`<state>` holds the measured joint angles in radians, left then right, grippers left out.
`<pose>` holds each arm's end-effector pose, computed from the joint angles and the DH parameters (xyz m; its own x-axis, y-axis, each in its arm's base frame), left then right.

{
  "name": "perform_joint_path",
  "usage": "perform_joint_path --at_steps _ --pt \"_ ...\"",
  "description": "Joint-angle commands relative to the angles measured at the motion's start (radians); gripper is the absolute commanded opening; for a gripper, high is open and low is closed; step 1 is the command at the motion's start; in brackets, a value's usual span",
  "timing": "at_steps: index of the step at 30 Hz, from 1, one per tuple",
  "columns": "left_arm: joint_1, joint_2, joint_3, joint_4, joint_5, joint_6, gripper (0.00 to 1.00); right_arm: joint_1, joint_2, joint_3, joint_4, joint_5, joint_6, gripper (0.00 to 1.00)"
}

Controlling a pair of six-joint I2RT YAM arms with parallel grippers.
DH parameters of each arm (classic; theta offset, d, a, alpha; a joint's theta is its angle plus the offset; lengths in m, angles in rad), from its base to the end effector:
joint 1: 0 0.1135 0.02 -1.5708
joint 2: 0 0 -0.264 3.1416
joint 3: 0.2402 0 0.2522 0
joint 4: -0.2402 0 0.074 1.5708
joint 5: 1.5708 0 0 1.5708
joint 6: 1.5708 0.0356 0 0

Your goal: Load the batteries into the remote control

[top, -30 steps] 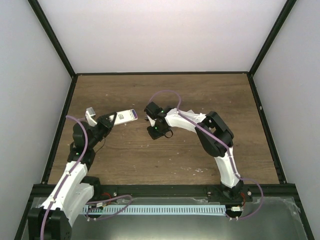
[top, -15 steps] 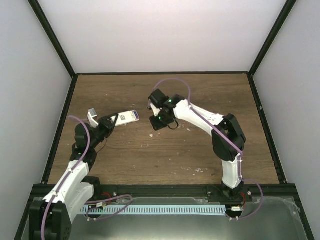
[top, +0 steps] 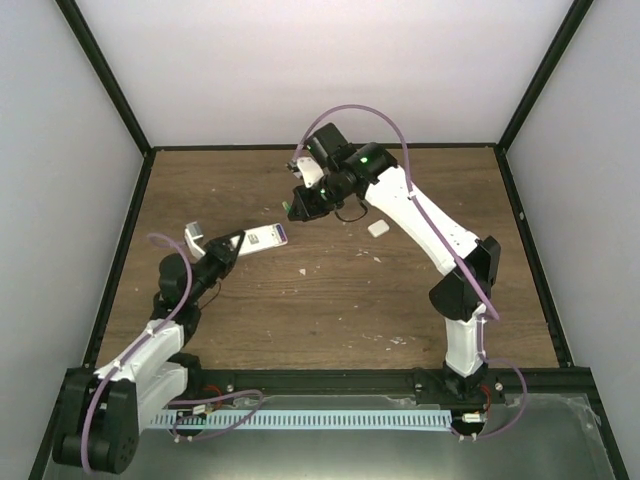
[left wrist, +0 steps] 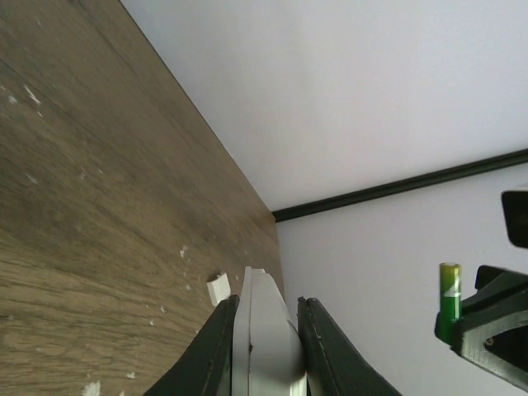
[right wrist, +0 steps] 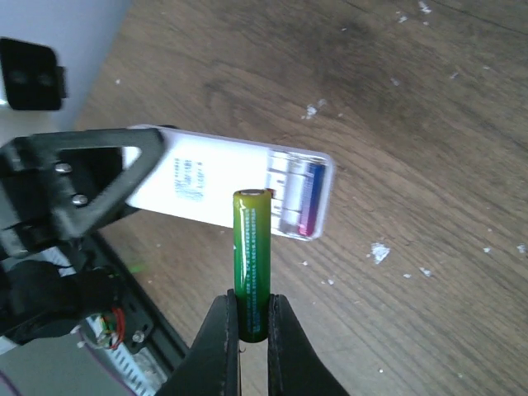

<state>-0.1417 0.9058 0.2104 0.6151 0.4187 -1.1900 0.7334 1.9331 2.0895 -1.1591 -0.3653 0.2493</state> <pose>0.1859 -0.0411 0.2018 -0.5218 -0.7823 -0.3402 0.1234 0.3254 -0.9375 0.2915 0.2798 0.3674 -0.7963 -0.4073 -0.4471 -0.5898 0.6870 0.4246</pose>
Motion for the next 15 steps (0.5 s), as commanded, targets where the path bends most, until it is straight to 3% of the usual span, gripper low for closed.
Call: perform_joint_path --at_steps 1,15 --pt "-0.056 0.069 0.012 0.189 -0.016 -0.032 0.00 -0.002 0.044 0.066 -0.096 -0.091 0.011 0.01" --pt "-0.111 0.106 0.016 0.248 -0.096 -0.071 0.00 0.000 0.080 0.042 -0.158 -0.042 0.007 0.01"
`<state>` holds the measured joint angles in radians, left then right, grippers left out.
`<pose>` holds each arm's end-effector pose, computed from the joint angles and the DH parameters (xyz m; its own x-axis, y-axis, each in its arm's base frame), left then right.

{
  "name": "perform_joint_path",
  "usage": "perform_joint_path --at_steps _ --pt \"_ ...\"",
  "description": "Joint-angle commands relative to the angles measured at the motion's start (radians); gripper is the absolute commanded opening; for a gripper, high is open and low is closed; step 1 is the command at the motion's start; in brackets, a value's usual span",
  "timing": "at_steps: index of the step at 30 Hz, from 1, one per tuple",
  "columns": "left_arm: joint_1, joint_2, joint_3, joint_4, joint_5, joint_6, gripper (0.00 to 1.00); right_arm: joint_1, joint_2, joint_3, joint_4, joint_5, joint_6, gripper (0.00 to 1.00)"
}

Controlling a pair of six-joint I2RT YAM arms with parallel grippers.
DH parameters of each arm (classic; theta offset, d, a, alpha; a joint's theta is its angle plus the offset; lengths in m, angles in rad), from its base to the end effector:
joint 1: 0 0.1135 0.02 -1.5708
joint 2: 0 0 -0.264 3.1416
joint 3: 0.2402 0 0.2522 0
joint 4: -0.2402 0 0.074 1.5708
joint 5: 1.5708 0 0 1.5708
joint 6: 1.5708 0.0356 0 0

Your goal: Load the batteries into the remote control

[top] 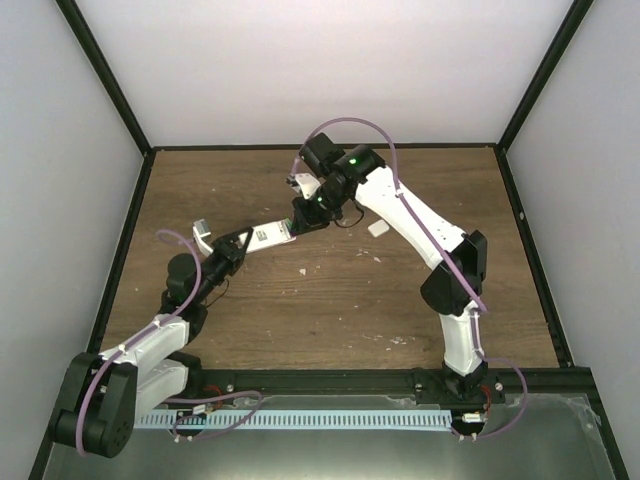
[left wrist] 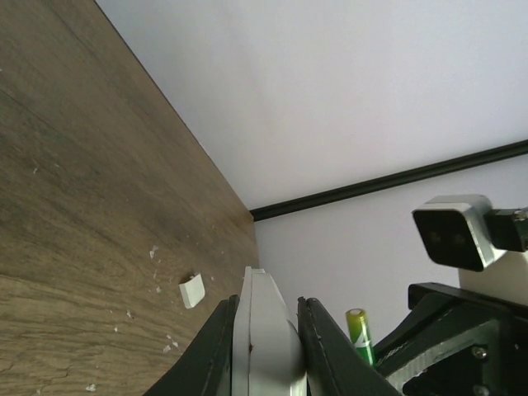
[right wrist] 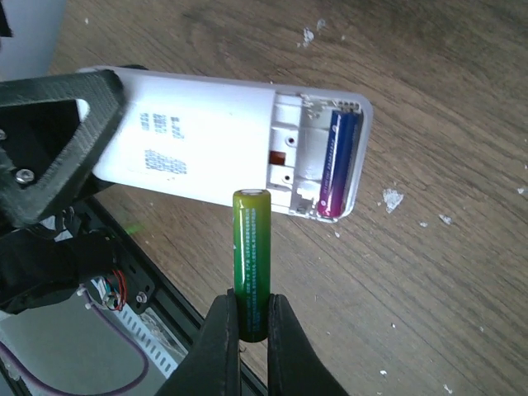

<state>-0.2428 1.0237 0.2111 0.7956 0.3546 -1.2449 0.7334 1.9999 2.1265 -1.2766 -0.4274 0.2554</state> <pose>0.1931 -0.0606 0.2005 -0.5381 -0.7820 -0.3145 0.1644 0.2686 -0.9491 0.2938 0.2846 0.3469 -0.8418 -0.4490 -0.2997 -0.5398 0.6988 0.4693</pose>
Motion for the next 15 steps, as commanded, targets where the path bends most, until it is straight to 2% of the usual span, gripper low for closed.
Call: perform_joint_path --at_steps 1,15 --pt "-0.012 -0.009 0.016 0.070 -0.035 -0.019 0.00 0.000 0.017 0.003 -0.042 0.022 0.000 0.01" --pt "-0.033 0.017 0.026 0.093 -0.039 -0.045 0.00 0.001 0.077 0.018 -0.041 0.074 0.011 0.01"
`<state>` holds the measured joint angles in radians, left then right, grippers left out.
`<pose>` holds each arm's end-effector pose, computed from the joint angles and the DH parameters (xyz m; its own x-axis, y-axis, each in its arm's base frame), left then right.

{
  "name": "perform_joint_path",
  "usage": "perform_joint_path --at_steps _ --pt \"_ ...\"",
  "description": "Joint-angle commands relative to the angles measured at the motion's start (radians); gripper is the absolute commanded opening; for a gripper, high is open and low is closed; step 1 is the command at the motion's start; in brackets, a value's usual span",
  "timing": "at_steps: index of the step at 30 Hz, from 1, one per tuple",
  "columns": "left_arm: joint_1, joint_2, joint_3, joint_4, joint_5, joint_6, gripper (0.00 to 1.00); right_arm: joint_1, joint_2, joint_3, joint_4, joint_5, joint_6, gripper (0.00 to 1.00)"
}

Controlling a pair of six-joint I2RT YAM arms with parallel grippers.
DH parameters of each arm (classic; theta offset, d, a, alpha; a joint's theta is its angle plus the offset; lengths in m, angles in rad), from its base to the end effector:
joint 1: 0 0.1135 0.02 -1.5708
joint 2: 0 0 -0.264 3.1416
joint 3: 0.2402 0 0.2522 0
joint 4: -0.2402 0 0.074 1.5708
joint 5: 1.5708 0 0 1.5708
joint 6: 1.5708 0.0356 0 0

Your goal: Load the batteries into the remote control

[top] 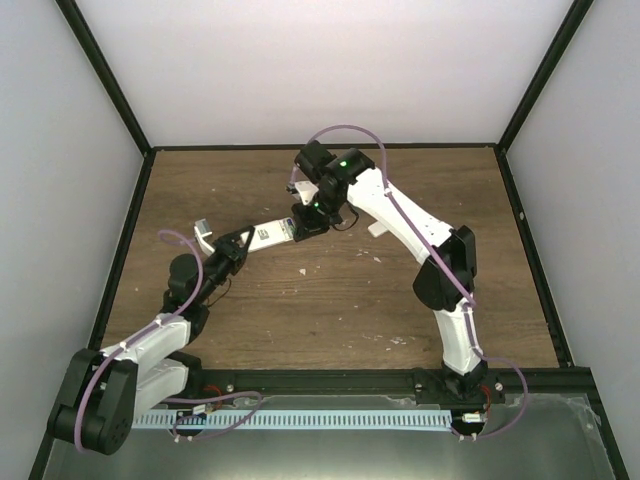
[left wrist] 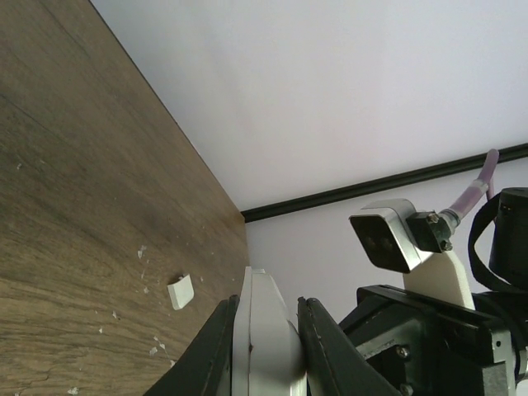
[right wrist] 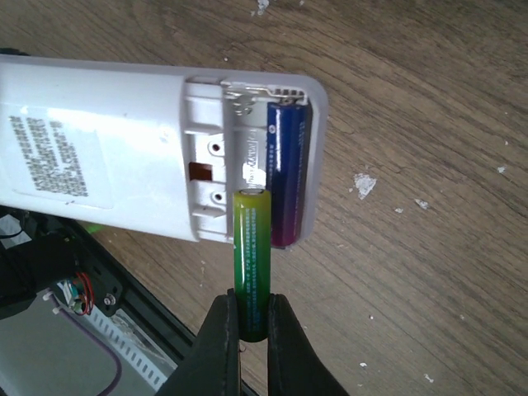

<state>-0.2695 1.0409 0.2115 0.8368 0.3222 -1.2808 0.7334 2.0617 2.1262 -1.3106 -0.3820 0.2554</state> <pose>0.1936 -0.0652 0.2019 -0.5324 -0.7959 -0.2882 0.1663 0.2355 -0.9575 0.3025 0.2905 0.3205 -0.8605 -0.4598 -0.2194 -0.5086 0.7503 0.4224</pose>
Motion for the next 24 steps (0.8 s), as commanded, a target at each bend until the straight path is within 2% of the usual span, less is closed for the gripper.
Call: perform_joint_path --at_steps 1,24 --pt "-0.007 -0.003 0.027 0.045 -0.006 -0.008 0.00 0.001 0.020 0.025 -0.009 0.035 0.013 0.01" --pt "-0.023 -0.006 0.028 0.036 -0.021 -0.015 0.00 0.001 0.087 0.090 -0.007 0.054 0.020 0.01"
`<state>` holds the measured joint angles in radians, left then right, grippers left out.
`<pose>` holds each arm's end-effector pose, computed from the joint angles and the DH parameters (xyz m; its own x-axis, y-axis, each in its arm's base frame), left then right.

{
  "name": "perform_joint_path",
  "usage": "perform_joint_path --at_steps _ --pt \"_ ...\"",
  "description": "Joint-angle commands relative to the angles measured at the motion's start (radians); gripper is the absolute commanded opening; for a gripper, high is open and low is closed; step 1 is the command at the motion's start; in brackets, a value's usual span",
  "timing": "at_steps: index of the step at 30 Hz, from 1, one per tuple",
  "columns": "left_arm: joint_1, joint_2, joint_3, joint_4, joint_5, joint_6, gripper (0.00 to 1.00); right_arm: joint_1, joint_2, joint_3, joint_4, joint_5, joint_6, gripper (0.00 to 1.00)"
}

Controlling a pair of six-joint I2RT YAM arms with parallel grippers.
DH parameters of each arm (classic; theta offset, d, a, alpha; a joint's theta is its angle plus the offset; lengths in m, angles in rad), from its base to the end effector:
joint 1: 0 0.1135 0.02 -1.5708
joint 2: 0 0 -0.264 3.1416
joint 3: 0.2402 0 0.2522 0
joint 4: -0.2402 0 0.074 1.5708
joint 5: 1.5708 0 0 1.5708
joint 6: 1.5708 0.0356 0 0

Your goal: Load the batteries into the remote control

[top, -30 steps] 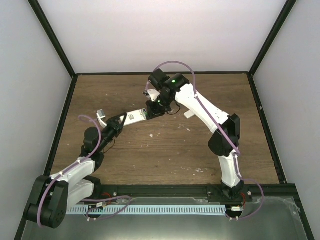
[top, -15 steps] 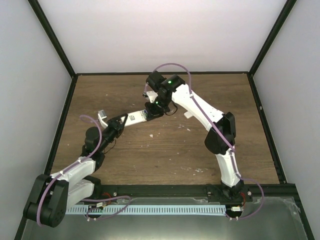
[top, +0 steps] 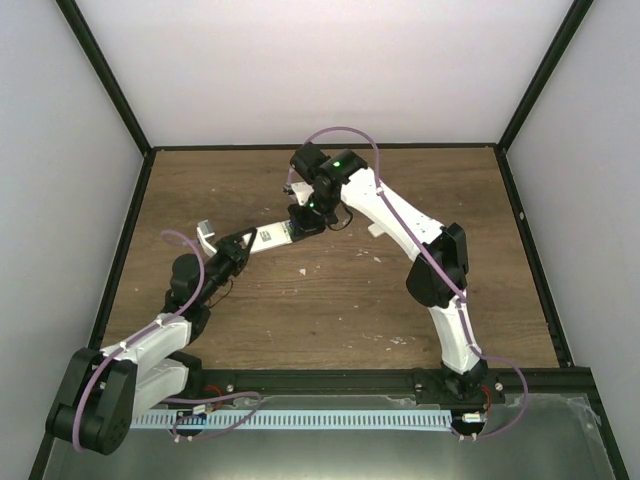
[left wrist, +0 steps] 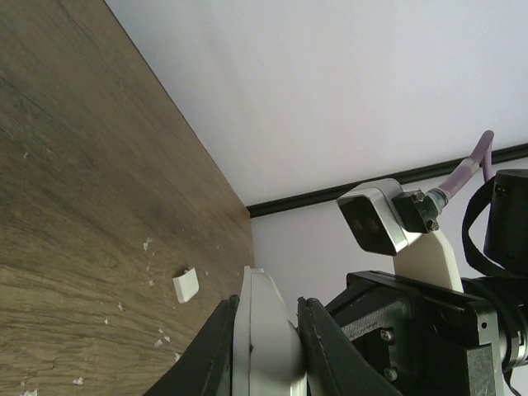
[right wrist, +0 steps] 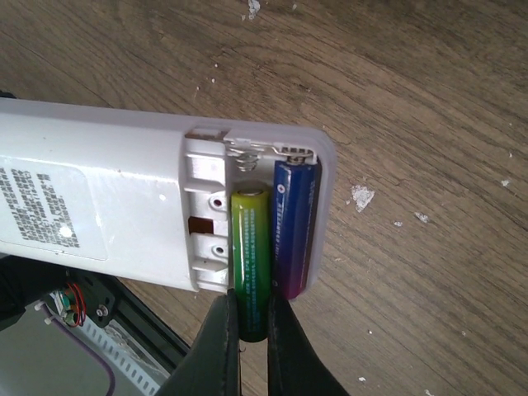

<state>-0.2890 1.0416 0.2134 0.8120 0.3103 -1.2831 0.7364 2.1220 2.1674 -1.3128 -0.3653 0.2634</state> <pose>0.1929 -0.0687 0.1997 -0.5453 -0.7905 -0.2790 0.1452 0.2387 -0.9602 0.3117 0.2998 0.3071 -0.8666 -0.4573 -0.1997 -0.4979 0.7658 0.4069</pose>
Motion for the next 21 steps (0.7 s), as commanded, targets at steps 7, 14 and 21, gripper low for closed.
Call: perform_joint_path --at_steps 7,14,21 --pt "-0.008 -0.005 0.026 0.059 -0.012 -0.010 0.00 -0.003 0.032 0.057 0.003 0.056 0.019 0.01" --pt "-0.009 0.004 0.031 0.069 -0.008 -0.015 0.00 -0.003 0.042 0.062 0.018 0.044 0.021 0.01" --pt "-0.010 0.014 0.037 0.080 -0.004 -0.023 0.00 -0.003 0.048 0.072 0.038 0.030 0.020 0.02"
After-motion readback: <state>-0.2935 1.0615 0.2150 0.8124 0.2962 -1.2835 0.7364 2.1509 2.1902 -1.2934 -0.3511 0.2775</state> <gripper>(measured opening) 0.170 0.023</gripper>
